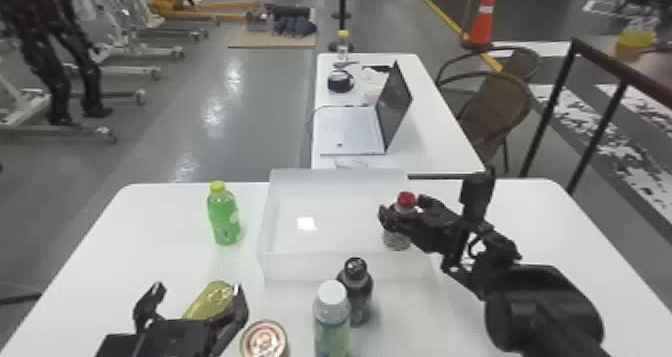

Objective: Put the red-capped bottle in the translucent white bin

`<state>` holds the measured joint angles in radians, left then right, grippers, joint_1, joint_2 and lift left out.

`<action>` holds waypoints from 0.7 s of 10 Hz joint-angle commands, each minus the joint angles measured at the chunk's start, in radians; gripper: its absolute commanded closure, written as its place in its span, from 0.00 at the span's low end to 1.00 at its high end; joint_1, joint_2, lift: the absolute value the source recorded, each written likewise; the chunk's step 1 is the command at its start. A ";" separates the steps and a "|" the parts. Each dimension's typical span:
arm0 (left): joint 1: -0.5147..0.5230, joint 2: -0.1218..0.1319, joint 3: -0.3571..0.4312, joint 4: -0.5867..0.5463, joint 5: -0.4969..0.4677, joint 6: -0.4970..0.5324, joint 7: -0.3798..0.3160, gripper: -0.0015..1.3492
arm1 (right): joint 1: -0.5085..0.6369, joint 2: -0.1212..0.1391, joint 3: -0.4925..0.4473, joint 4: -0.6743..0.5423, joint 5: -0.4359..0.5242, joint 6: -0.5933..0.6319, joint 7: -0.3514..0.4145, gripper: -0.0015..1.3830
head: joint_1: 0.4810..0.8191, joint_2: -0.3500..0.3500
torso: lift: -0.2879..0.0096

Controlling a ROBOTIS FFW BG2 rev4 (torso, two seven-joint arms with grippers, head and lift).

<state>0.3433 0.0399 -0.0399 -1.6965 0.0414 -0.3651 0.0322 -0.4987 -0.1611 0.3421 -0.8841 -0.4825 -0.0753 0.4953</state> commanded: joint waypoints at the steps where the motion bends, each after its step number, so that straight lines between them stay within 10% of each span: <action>1: 0.000 -0.002 0.000 0.000 0.000 0.000 0.000 0.01 | 0.000 0.000 0.000 -0.002 0.002 0.000 -0.001 0.06 | 0.20 0.50 | 0.63; 4: 0.000 -0.002 0.000 0.000 0.000 -0.002 0.000 0.01 | 0.020 -0.005 -0.018 -0.068 0.015 -0.018 -0.001 0.06 | 0.20 0.50 | 0.63; 7: 0.002 0.000 0.002 0.000 0.002 0.000 -0.001 0.01 | 0.170 -0.009 -0.152 -0.397 0.203 0.051 -0.101 0.06 | 0.20 0.50 | 0.63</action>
<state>0.3451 0.0383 -0.0383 -1.6966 0.0419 -0.3657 0.0320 -0.3612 -0.1690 0.2136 -1.2161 -0.3141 -0.0425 0.3966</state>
